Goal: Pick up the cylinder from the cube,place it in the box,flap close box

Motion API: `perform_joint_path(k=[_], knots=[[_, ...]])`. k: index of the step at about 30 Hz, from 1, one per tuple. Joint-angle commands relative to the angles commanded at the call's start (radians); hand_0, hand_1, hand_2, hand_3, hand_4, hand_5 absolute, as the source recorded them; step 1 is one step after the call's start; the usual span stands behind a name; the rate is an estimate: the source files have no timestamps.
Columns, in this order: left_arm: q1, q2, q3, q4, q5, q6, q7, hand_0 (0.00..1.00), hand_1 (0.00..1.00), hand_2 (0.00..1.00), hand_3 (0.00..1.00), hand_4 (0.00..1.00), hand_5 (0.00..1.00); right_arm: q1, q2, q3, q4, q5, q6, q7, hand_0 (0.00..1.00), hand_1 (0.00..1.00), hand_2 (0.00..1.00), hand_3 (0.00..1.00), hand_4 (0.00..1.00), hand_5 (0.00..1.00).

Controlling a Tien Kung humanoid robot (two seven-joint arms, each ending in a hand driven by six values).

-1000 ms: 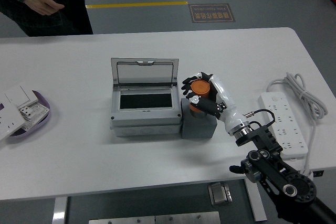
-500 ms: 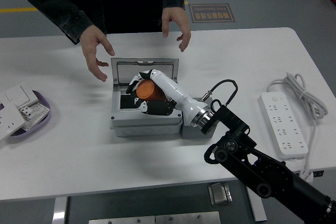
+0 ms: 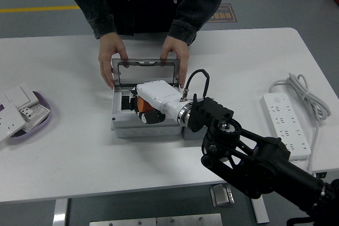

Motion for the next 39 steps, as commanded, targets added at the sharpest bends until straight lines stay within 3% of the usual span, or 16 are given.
perform_joint_path(k=[3,4,9,10,15,16,21,22,27,28,33,34,39], knots=[[0.000,0.000,-0.001,0.000,0.002,0.000,0.000,0.632,0.633,0.605,0.648,0.721,0.241,0.004,0.004,-0.003,-0.015,-0.014,-0.012,-0.004,0.263,0.374,0.465,0.463,0.114,0.002],[0.000,0.000,-0.001,0.000,0.002,0.000,0.000,0.632,0.633,0.605,0.648,0.720,0.240,0.005,0.005,-0.004,-0.019,-0.015,-0.016,-0.004,0.685,0.593,0.573,0.581,0.176,0.002],[-0.001,0.000,-0.003,0.000,0.005,-0.001,0.000,0.632,0.633,0.605,0.648,0.720,0.240,0.009,0.010,-0.014,-0.033,-0.013,-0.029,-0.002,0.685,0.593,0.573,0.581,0.176,0.002],[-0.001,0.001,-0.003,0.000,0.005,-0.001,-0.001,0.632,0.632,0.605,0.648,0.720,0.241,0.010,0.011,-0.017,-0.034,-0.014,-0.028,-0.001,0.734,0.666,0.642,0.652,0.297,0.068],[-0.002,0.001,-0.001,0.000,0.005,-0.001,-0.001,0.632,0.632,0.605,0.648,0.720,0.241,0.012,0.014,-0.027,-0.041,-0.028,-0.017,-0.001,0.734,0.666,0.642,0.652,0.297,0.068],[-0.002,0.001,-0.001,0.000,0.005,-0.001,-0.001,0.632,0.632,0.605,0.647,0.720,0.240,0.012,0.014,-0.028,-0.043,-0.031,-0.016,0.000,0.807,0.712,0.716,0.695,0.532,0.271],[-0.001,0.001,0.000,0.000,0.006,-0.002,-0.001,0.632,0.632,0.605,0.647,0.720,0.240,0.013,0.014,-0.026,-0.056,-0.043,-0.019,0.011,0.807,0.712,0.716,0.695,0.532,0.271],[-0.001,0.001,0.000,0.000,0.006,-0.002,-0.001,0.632,0.632,0.602,0.647,0.720,0.240,0.013,0.015,-0.025,-0.059,-0.044,-0.020,0.013,0.844,0.740,0.738,0.735,0.699,0.338],[-0.002,0.000,0.000,0.000,0.008,-0.003,-0.002,0.632,0.632,0.602,0.647,0.720,0.240,0.016,0.016,-0.019,-0.081,-0.048,-0.024,0.025,0.844,0.740,0.738,0.735,0.699,0.338],[-0.002,0.000,0.001,0.000,0.008,-0.003,-0.002,0.632,0.632,0.603,0.647,0.719,0.239,0.017,0.016,-0.018,-0.083,-0.047,-0.025,0.027,0.855,0.752,0.745,0.774,0.758,0.340],[-0.003,-0.001,0.000,0.000,0.010,-0.003,-0.003,0.632,0.632,0.603,0.647,0.719,0.239,0.017,0.015,-0.013,-0.088,-0.041,-0.035,0.036,0.855,0.752,0.745,0.774,0.758,0.340],[-0.003,-0.001,0.000,0.000,0.011,-0.004,-0.003,0.632,0.632,0.602,0.646,0.718,0.240,0.017,0.015,-0.013,-0.088,-0.038,-0.038,0.037,0.858,0.755,0.746,0.778,0.797,0.357],[-0.002,-0.001,0.001,0.000,0.012,-0.004,-0.003,0.632,0.632,0.602,0.646,0.718,0.240,0.010,0.014,-0.010,-0.083,0.020,-0.066,0.055,0.858,0.755,0.746,0.778,0.797,0.357]])
